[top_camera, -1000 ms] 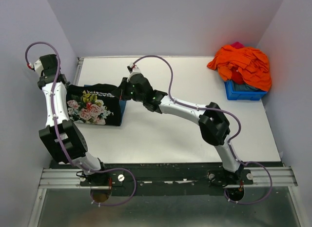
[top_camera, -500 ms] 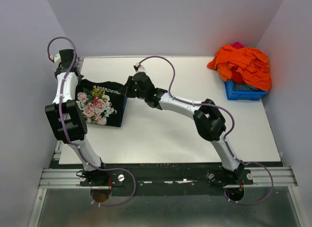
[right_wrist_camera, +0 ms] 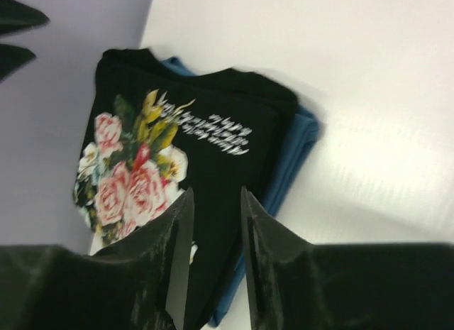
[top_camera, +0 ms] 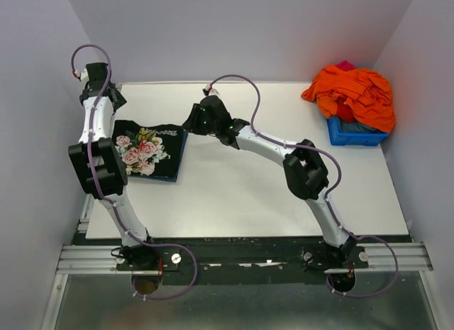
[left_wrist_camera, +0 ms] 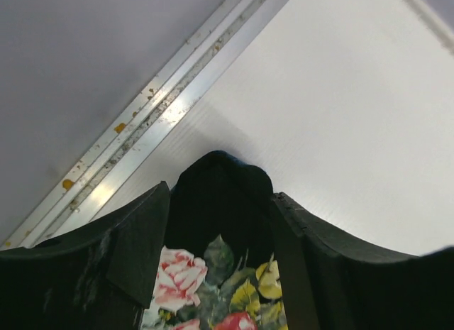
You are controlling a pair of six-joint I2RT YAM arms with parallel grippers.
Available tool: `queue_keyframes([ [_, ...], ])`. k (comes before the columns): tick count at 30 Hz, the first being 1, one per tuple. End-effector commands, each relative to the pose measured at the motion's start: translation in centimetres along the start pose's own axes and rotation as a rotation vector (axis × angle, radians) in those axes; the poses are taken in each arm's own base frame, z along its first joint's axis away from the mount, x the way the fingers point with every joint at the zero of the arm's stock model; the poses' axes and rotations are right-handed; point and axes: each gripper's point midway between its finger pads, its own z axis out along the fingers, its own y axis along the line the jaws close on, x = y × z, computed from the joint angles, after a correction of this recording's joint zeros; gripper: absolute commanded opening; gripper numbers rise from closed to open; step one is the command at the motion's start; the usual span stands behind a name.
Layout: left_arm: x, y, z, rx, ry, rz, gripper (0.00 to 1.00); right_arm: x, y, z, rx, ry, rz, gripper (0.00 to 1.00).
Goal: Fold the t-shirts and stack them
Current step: Put the neatly folded tshirt into the corner of the board with both arms, then smooth out wrinkles on the folded tshirt
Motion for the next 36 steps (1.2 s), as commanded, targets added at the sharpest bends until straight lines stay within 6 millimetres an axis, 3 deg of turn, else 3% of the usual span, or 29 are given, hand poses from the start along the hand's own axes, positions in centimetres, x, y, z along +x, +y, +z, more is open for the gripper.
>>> queue_keyframes([
  [1, -4.8, 1.7, -8.1, 0.008, -0.127, -0.045, 0.69, 2.2, 7.0, -2.7, -0.166, 0.082, -0.057, 0.33],
  [3, -4.2, 2.9, -8.7, 0.001, -0.098, -0.070, 0.66, 3.8, 8.7, -2.9, -0.212, 0.123, -0.051, 0.22],
  [5, -2.8, 4.2, -8.8, -0.013, -0.058, -0.088, 0.36, 5.6, 10.0, -2.7, -0.266, 0.172, -0.032, 0.08],
  [7, -0.4, 5.0, -8.0, -0.002, 0.010, -0.113, 0.00, 7.3, 11.2, -2.6, -0.331, 0.226, -0.003, 0.01],
  [9, 2.7, 5.6, -6.6, 0.012, 0.103, -0.140, 0.00, 8.5, 11.9, -2.3, -0.396, 0.270, 0.047, 0.01],
  [11, 5.4, 6.1, -5.3, 0.011, 0.165, -0.159, 0.00, 10.4, 11.2, -1.9, -0.399, 0.322, 0.093, 0.01],
  [13, 8.2, 6.5, -4.1, 0.006, 0.220, -0.181, 0.00, 12.0, 10.1, -1.5, -0.377, 0.349, 0.124, 0.01],
  [18, 13.1, 6.4, -0.3, 0.005, 0.330, -0.195, 0.00, 16.0, 6.1, -0.1, -0.273, 0.408, 0.235, 0.01],
  [20, 14.0, 6.6, 0.4, -0.010, 0.347, -0.192, 0.00, 17.8, 4.3, 0.3, -0.211, 0.436, 0.283, 0.01],
  [23, 14.2, 7.2, 0.6, -0.036, 0.339, -0.167, 0.00, 19.1, 2.0, 0.6, -0.130, 0.445, 0.322, 0.01],
  [26, 13.1, 8.0, 0.1, -0.083, 0.324, -0.127, 0.00, 17.5, 2.4, -0.2, -0.125, 0.402, 0.285, 0.01],
  [32, 5.4, 7.5, -4.7, -0.056, 0.105, -0.113, 0.00, 11.7, 5.6, -1.9, -0.199, 0.266, 0.164, 0.01],
  [36, 3.4, 5.5, -6.3, 0.029, 0.063, -0.131, 0.00, 9.3, 7.5, -1.5, -0.246, 0.208, 0.119, 0.01],
])
